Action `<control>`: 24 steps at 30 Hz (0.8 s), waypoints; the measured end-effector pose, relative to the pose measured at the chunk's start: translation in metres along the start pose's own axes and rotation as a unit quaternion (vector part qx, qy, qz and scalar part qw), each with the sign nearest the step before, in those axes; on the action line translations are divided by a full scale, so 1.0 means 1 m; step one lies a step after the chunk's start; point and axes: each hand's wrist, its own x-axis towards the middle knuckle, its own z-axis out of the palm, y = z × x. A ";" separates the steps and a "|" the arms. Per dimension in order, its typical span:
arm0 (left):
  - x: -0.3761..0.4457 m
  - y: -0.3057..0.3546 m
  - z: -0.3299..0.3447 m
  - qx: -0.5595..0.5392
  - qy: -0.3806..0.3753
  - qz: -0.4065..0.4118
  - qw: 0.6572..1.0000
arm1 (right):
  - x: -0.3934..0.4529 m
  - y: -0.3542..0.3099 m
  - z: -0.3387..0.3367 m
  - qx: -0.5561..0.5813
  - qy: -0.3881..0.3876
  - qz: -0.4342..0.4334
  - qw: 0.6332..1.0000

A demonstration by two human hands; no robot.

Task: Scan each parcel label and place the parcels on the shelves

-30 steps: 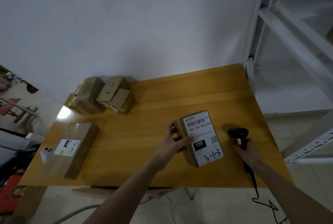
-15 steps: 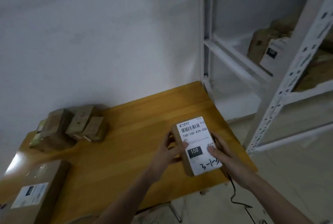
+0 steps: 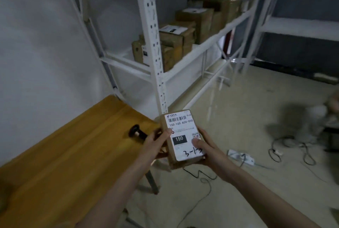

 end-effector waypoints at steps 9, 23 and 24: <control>0.000 0.033 0.133 0.062 -0.137 0.026 0.988 | -0.086 -0.031 -0.102 0.014 0.135 -0.037 0.990; 0.061 0.148 0.347 0.104 -0.170 0.089 0.976 | -0.078 -0.152 -0.309 0.008 0.169 -0.084 0.982; 0.067 0.156 0.360 0.104 -0.168 0.095 0.976 | -0.075 -0.161 -0.325 0.003 0.163 -0.087 0.983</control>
